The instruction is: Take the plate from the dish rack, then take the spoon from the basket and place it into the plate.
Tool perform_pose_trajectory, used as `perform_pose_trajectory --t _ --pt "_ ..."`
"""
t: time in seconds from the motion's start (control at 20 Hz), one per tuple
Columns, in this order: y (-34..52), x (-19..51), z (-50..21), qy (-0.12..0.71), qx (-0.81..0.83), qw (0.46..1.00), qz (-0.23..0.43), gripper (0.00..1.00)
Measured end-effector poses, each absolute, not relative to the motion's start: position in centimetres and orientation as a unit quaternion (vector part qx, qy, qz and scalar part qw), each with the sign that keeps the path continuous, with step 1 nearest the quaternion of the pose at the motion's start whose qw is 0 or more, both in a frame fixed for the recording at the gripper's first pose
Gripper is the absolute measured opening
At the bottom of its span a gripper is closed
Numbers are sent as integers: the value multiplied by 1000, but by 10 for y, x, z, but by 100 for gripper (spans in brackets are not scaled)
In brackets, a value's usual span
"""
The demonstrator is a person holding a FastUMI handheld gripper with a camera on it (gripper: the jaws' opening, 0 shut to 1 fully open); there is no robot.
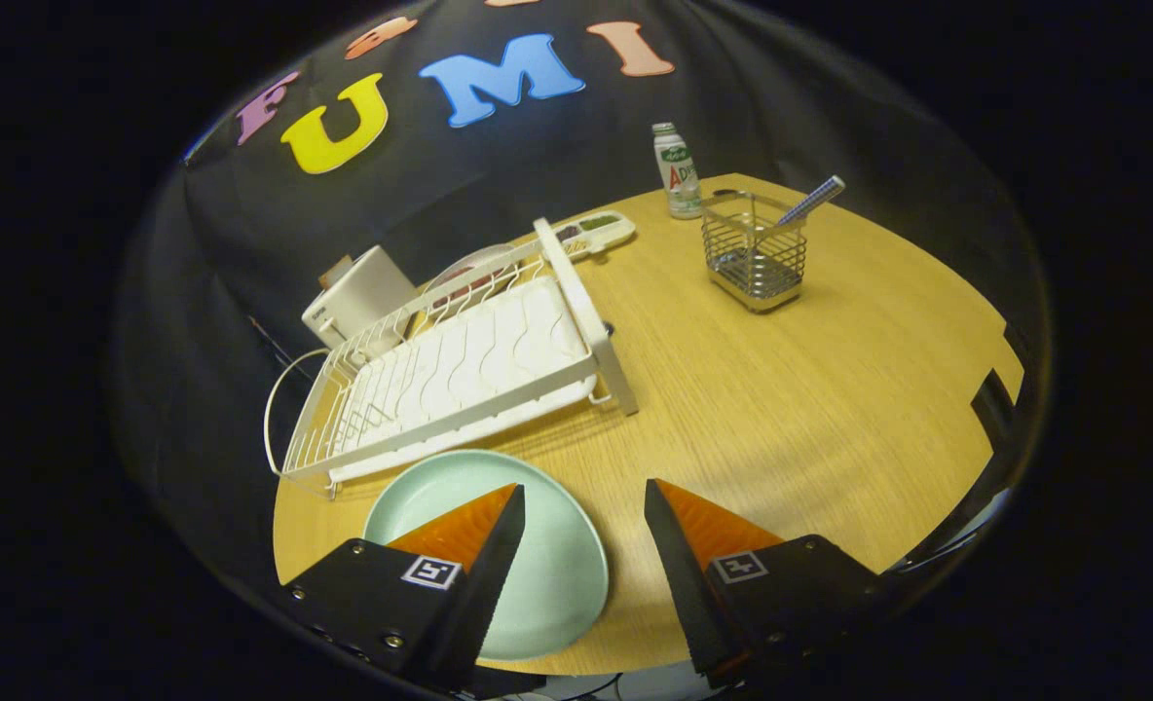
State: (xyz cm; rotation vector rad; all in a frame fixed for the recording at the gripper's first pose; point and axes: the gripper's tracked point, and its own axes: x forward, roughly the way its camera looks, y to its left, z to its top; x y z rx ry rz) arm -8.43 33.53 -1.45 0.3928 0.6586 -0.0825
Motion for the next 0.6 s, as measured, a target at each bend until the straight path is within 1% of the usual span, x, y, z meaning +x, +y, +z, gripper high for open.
perform_pose_trajectory --t 0.3,0.6 --pt "256 -54 36 246 201 939 -132 78" --pt "180 -16 52 207 224 926 -223 78"
